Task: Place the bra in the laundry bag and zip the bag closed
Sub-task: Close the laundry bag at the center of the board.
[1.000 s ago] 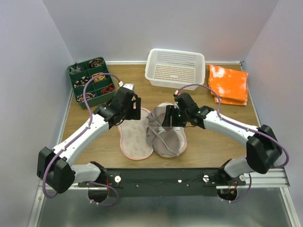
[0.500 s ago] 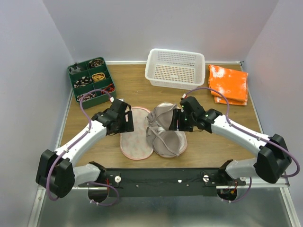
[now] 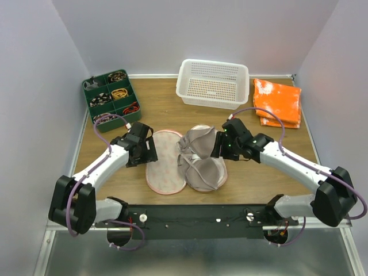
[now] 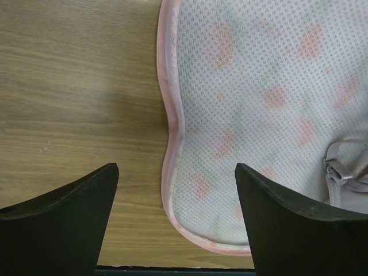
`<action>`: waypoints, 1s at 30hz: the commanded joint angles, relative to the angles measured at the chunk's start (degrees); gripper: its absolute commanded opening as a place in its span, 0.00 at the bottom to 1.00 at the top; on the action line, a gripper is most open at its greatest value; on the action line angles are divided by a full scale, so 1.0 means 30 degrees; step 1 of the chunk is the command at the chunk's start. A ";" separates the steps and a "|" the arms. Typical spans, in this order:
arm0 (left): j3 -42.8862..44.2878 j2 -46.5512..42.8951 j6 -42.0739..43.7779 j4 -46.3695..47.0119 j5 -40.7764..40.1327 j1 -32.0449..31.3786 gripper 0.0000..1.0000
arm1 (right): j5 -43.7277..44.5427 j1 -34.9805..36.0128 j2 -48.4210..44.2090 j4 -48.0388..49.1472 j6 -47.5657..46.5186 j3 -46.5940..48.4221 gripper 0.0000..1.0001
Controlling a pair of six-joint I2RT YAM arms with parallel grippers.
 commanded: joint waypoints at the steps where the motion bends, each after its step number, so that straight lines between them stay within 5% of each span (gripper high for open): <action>1: 0.0028 0.0588 0.0508 0.0888 0.0988 0.0966 0.91 | 0.1590 -0.1155 -0.1050 -0.0061 0.0750 0.0380 0.65; 8: -0.0353 0.1144 0.1065 0.0888 0.1281 0.1788 0.88 | 0.0858 -0.3206 -0.0613 -0.0062 -0.0419 0.0936 0.65; 12: -0.0235 0.1030 0.0833 0.0595 0.0725 0.1817 0.78 | 0.0389 -0.3442 -0.0145 0.0144 -0.0860 0.1170 0.65; 24: -0.0323 0.1672 0.0833 0.0741 0.0636 0.1817 0.75 | -0.0226 -0.3501 0.0530 0.0495 -0.1388 0.1640 0.66; 30: -0.0675 0.1672 0.0423 0.1503 0.1076 0.1817 0.54 | -0.0051 -0.3530 0.0531 0.0554 -0.1418 0.1523 0.66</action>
